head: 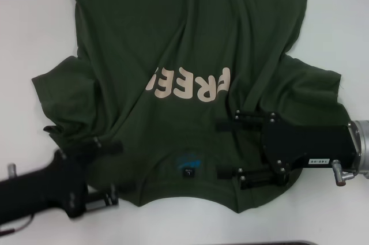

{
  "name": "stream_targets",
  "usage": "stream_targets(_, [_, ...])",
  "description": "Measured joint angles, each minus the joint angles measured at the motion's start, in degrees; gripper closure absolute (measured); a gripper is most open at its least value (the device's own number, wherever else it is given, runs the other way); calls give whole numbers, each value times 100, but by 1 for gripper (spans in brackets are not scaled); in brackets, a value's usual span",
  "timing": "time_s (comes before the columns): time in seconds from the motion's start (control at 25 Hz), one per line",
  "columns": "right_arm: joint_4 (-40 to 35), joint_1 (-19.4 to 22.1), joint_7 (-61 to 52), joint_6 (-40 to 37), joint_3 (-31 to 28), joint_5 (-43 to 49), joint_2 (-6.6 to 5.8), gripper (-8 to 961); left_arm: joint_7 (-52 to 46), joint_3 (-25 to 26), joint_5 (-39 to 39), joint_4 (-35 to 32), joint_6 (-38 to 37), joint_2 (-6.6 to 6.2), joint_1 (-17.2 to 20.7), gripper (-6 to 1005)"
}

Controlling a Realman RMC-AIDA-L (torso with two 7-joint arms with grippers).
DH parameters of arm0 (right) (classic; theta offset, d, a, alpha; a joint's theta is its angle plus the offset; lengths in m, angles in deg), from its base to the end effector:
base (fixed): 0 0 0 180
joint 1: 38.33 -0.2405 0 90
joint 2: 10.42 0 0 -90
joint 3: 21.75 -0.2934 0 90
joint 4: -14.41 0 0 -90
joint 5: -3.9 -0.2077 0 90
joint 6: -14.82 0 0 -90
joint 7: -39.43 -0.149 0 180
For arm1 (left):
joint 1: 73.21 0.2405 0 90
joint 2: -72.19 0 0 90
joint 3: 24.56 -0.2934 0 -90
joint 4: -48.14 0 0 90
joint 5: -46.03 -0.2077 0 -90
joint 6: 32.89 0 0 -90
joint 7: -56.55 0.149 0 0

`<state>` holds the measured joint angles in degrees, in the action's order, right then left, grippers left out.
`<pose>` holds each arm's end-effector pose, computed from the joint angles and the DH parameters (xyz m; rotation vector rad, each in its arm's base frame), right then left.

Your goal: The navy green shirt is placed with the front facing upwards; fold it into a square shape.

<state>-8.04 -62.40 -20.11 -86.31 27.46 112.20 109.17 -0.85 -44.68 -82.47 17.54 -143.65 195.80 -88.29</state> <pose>0.2934 0.2519 -0.0714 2.9254 -0.4860 -1.0239 -0.3337 0.1974 -0.0481 -2.7034 -0.6491 -1.0502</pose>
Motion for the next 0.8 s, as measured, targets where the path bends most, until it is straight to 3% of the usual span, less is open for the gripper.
stream_targets(0.04, [-6, 0, -21, -4, 0, -5, 0, 47, -680, 173, 247, -26, -60, -42, -80, 233])
stream_targets(0.12, [-18, 0, -55, -13, 2, -8, 0, 47, -1111, 244, 343, -45, -61, -78, -148, 233])
stream_targets(0.36, [-7, 0, -66, -19, 8, -12, 0, 46, -4683, 534, 481, -204, 64, -388, -692, 234])
stream_targets(0.48, [-3, -1, -66, -12, 9, -12, 0, 46, -6187, 586, 457, -227, 315, -461, -821, 234])
stream_targets(0.8, [-53, -32, -107, -28, 5, -18, -5, 47, -7651, 555, 388, -605, 1000, -481, -745, 234])
